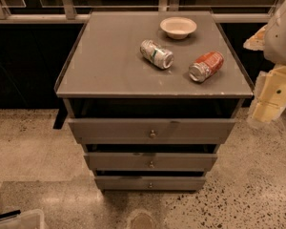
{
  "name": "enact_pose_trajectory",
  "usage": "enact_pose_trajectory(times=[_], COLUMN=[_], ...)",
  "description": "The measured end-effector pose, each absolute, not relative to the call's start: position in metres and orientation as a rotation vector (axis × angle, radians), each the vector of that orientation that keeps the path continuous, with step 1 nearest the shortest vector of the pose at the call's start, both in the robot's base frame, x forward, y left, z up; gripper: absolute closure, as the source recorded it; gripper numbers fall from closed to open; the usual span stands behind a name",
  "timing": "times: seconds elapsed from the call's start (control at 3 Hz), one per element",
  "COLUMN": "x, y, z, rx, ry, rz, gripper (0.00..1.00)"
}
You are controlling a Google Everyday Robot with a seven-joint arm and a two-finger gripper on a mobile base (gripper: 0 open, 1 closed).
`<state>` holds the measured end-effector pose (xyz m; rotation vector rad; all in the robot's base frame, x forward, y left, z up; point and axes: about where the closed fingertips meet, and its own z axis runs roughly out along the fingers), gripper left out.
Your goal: Open bottom drawer
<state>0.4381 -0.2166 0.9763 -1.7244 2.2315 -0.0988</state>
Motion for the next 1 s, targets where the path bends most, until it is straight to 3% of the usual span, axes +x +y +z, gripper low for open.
enact_pose_trajectory(times=[1.0], x=[0.382], y=[-0.227], z=[0.904], rx=[-1.565], ry=[2.146], rz=[0.021], gripper=[0.0])
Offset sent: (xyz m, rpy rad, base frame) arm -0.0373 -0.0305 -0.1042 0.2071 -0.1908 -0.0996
